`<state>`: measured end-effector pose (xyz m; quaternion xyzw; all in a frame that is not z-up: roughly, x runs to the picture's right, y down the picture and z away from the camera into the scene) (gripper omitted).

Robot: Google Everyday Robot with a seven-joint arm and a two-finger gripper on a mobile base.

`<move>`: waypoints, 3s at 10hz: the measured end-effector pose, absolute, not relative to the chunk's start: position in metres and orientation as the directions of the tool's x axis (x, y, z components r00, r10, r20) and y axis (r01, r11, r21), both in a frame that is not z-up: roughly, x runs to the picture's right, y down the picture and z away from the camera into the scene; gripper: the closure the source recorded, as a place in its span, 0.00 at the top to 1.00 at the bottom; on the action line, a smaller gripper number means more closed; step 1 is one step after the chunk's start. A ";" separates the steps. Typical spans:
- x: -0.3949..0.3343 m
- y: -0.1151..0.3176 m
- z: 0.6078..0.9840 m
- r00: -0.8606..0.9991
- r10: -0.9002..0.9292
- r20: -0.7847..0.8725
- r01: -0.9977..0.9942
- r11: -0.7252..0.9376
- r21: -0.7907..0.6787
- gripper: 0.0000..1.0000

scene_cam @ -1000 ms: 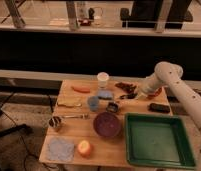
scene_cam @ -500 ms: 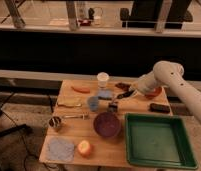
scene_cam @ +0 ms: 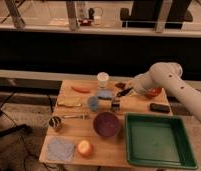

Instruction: Wipe purple bowl with brush

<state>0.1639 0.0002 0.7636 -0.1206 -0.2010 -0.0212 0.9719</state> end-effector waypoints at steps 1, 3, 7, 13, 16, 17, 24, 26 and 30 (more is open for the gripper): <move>0.160 -0.002 0.758 0.919 -0.007 0.395 0.096 0.974 -0.207 0.00; 0.155 -0.006 0.741 0.921 -0.041 0.386 0.111 0.981 -0.158 0.00; 0.149 -0.009 0.693 0.923 -0.101 0.372 0.138 0.988 -0.073 0.00; 0.151 0.021 0.609 0.918 -0.148 0.367 0.156 0.988 0.009 0.00; 0.139 0.038 0.588 0.908 -0.178 0.379 0.182 0.983 0.026 0.00; 0.132 0.040 0.584 0.903 -0.191 0.384 0.194 0.981 0.032 0.00; 0.114 0.071 0.582 0.878 -0.203 0.434 0.230 0.973 -0.011 0.00; 0.112 0.082 0.596 0.877 -0.192 0.441 0.235 0.971 -0.044 0.00; 0.113 0.085 0.616 0.876 -0.154 0.457 0.221 0.971 -0.096 0.00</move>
